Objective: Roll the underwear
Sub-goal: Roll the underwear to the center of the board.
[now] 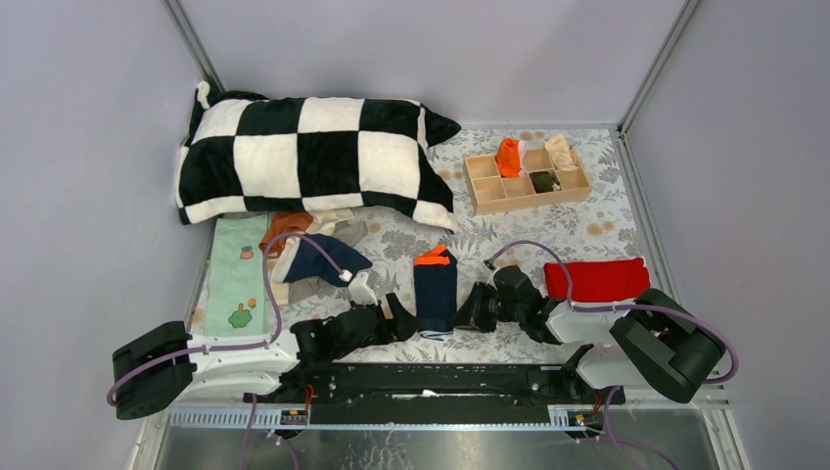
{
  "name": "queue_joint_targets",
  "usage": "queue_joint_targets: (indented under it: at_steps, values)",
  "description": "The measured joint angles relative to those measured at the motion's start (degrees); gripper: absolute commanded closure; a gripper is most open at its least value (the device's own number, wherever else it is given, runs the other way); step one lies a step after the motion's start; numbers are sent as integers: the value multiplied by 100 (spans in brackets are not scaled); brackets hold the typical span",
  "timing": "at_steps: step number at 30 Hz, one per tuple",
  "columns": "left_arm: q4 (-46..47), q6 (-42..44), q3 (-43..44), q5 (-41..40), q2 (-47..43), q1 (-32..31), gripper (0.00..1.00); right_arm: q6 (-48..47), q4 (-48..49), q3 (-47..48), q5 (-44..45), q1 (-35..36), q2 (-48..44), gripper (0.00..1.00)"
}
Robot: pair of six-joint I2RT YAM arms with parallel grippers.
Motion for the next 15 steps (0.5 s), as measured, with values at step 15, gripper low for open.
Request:
queue_joint_targets:
  at_steps: [15]
  values:
    - [1036,-680,-184,166,564,0,26,909,645,-70,-55,0,-195,94]
